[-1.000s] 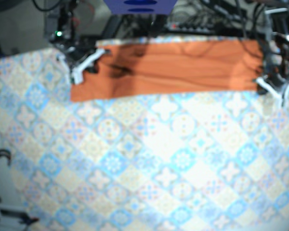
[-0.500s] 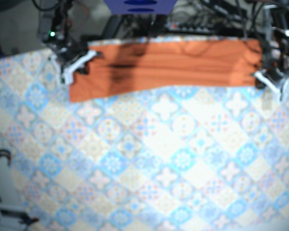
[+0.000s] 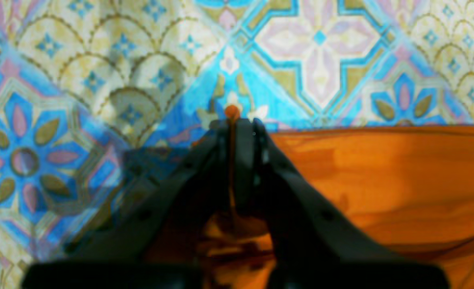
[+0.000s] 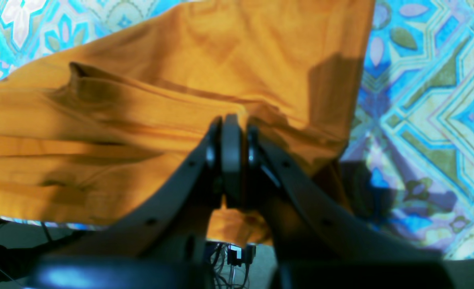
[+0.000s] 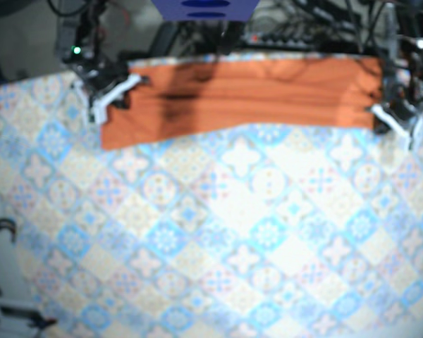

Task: Fold the T-shirt properly
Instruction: 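Hold the folded strip's ends and straighten it between both grippers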

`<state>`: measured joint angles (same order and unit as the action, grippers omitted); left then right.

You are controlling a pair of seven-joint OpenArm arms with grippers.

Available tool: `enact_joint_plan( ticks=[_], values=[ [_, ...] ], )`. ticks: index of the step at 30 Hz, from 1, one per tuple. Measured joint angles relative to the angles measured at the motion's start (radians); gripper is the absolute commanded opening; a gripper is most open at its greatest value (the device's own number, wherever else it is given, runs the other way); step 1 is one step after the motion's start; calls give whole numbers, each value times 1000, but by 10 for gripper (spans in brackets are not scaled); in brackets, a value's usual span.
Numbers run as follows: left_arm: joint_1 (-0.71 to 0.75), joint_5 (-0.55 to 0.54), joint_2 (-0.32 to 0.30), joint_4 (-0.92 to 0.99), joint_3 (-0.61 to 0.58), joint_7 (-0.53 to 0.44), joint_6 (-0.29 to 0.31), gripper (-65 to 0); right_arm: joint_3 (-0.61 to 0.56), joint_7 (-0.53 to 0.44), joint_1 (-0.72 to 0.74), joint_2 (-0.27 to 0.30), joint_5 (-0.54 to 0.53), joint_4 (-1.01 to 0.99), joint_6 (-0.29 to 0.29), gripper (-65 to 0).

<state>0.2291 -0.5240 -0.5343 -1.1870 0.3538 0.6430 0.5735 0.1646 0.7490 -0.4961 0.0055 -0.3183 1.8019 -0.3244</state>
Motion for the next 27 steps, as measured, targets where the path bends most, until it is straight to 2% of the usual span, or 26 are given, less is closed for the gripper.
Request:
enact_joint_plan(
  ticks=[3,8,14,21,27],
  values=[
    [3,0,-2,0,2,3,0,-650,0,0,-1,0,0,0,0,-622],
    [1,0,-8,-2,2,0,0,-650,0,-3,-3,0,4,0,1,-524],
    [1,0,-14,-2,2,0,0,-650,0,-3,-3,-2,4,0,1,-464],
    [1,0,-14,-6,2,0,0,-650,-1,-3,-7,-2,4,0,1,-455],
    [69,1,-18,-137,1,-26,0,-650,1,-4,-8,-3,3,3,1,-455]
  ],
)
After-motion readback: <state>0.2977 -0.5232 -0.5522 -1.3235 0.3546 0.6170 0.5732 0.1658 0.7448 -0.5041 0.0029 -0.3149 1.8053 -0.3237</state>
